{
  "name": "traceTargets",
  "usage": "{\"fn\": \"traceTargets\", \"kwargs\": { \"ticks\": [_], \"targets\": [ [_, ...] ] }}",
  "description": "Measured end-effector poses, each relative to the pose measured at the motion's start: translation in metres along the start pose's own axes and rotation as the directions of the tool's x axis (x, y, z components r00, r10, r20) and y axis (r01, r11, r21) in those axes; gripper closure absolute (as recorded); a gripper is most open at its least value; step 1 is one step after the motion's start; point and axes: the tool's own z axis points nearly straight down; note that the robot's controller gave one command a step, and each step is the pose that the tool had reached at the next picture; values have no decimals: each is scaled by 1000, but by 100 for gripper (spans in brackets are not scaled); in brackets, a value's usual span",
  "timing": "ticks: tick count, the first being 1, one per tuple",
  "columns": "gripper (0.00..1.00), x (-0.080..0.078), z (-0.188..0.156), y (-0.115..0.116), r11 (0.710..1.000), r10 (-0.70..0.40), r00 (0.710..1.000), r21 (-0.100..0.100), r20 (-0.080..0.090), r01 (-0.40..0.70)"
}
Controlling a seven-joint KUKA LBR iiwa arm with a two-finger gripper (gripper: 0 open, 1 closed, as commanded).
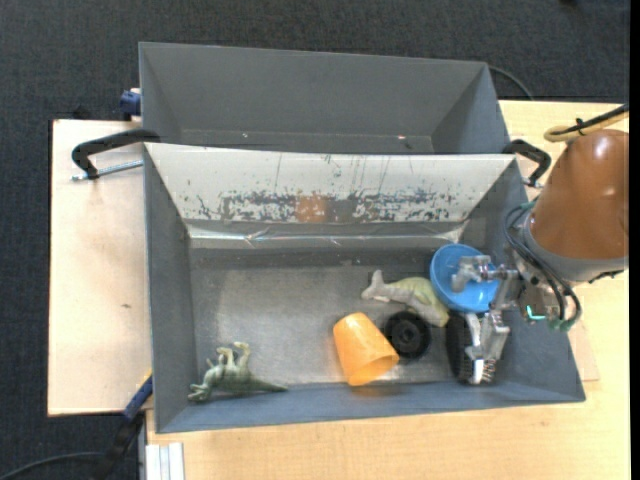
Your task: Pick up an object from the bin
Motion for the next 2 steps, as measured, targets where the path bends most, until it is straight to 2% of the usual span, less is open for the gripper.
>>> {"fn": "traceTargets", "kwargs": {
  "ticks": [1,2],
  "targets": [
    [0,-7,53,9,1000,-23,1000,0,5,23],
    [100,-8,50,8,1000,-23,1000,2,10,23]
  ]
}}
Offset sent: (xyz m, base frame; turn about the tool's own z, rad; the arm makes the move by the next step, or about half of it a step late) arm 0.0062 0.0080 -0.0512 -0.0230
